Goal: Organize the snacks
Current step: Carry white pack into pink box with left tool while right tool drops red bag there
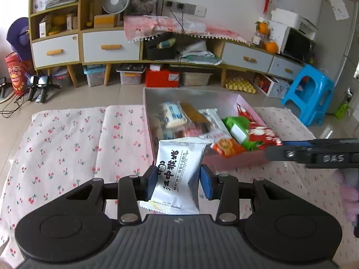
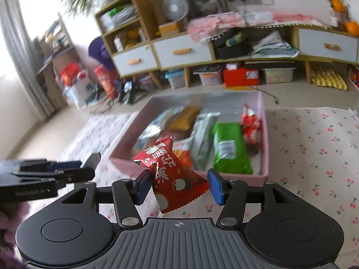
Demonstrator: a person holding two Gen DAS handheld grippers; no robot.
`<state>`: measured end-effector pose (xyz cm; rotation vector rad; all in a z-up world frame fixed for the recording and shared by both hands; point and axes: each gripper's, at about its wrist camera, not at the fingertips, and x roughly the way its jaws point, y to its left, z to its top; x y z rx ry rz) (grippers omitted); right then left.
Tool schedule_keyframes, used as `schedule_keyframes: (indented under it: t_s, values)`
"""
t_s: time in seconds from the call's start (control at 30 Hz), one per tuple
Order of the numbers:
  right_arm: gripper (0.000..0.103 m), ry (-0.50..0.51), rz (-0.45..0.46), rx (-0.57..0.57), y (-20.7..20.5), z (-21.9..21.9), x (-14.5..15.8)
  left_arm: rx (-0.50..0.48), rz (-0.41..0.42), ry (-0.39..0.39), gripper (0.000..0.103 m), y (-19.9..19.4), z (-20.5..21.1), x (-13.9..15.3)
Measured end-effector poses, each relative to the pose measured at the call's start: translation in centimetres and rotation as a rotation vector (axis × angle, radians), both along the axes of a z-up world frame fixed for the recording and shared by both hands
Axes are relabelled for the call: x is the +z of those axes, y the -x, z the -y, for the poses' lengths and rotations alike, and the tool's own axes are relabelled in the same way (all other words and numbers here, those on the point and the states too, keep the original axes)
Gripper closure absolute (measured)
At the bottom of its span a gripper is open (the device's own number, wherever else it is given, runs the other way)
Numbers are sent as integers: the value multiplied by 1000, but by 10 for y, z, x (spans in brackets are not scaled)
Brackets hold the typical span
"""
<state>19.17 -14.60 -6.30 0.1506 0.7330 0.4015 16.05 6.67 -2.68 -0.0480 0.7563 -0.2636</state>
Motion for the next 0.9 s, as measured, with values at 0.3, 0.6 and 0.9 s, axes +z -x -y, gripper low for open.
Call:
schedule_keyframes:
  t_s: [0.3, 0.6, 0.9]
  values:
    - [49, -6, 4, -95, -37, 28, 2, -5, 28, -17, 65, -47, 32, 4]
    - [49, -37, 9, -148, -73, 41, -17, -27, 31, -73, 65, -79, 55, -7]
    - [49, -92, 21, -157, -97, 44, -31, -15, 39, -99, 66, -103, 70, -17]
